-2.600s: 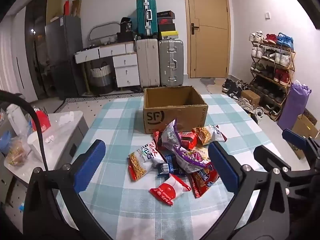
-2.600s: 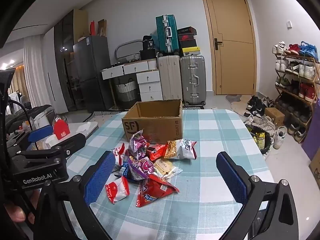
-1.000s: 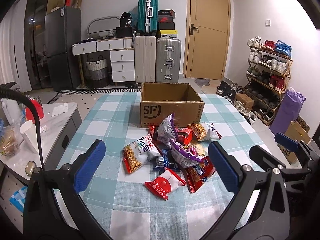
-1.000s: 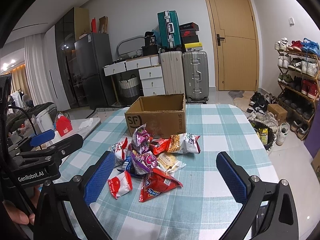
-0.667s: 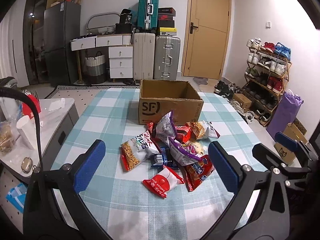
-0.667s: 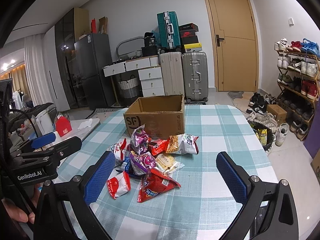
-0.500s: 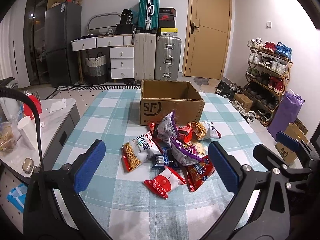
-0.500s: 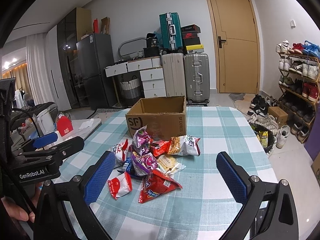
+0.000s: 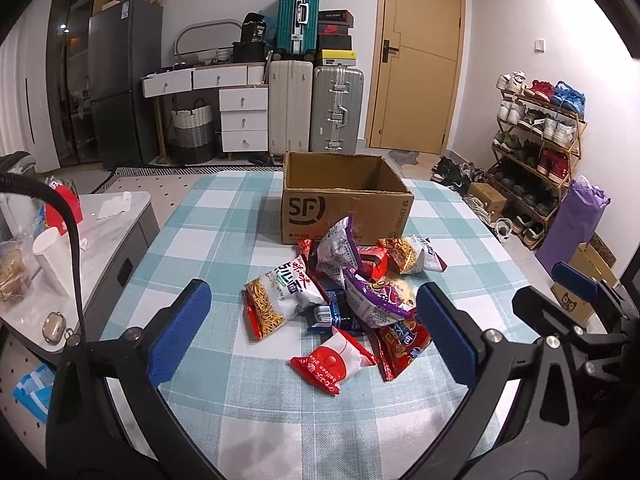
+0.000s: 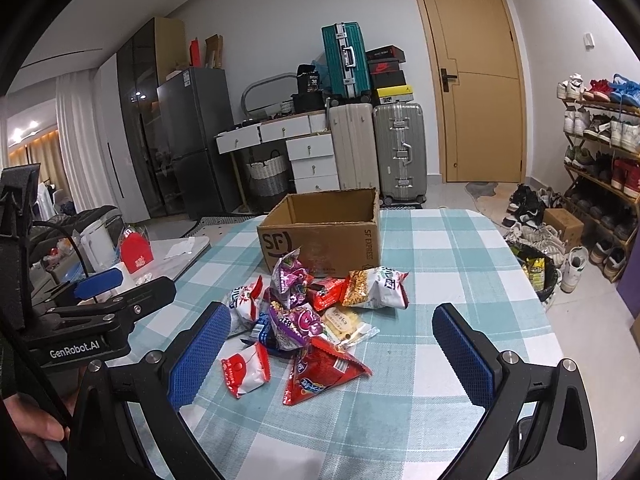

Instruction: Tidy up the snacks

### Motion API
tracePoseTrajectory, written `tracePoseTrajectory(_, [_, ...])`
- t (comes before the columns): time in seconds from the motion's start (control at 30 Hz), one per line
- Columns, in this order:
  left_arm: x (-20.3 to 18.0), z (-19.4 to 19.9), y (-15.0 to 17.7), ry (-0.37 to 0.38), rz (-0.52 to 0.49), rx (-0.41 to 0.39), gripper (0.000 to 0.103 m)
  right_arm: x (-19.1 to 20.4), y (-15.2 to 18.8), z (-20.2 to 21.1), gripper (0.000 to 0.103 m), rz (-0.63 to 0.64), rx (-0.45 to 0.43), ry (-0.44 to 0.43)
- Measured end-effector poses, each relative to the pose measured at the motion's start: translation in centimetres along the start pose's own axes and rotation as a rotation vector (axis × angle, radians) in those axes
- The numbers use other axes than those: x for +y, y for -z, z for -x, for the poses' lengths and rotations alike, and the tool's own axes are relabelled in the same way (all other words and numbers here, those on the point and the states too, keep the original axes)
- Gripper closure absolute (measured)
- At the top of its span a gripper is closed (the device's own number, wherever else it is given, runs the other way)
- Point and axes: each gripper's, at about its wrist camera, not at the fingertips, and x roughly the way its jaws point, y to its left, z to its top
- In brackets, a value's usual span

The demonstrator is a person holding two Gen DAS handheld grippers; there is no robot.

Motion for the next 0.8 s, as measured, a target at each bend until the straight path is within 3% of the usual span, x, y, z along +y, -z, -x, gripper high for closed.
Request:
tracePoseTrajectory(0.33, [0.9, -3.1, 1.5, 0.024, 0.004, 0.039, 0.0, -0.3, 1.2, -2.2, 0.0, 0.011, 0.024, -0.027])
tracePoseTrajectory(0.47, [1.8, -4.6, 2.3, 0.046, 0.019, 0.06, 0.0, -0.4, 2.4, -3.0, 0.0, 0.031, -0.012, -0.009])
tracePoseTrajectory(0.53, [2.2, -5.5, 2.7, 0.046, 0.02, 0.07, 0.0, -0.1, 2.9, -4.1, 0.0, 0.073, 0.013, 0.009])
tracePoseTrajectory(0.6, [2.5, -6.2, 2.9, 0.051, 0.022, 0.08, 0.001, -0.2, 3.2, -5.6, 0.0, 0.09, 0.067, -0.029])
tracePoseTrajectory(0.8, [3.0, -8.4, 3.6, 0.079, 0.031, 0.104, 0.0, -1.4, 3.6, -8.9, 0.0, 0.042, 0.15, -0.078])
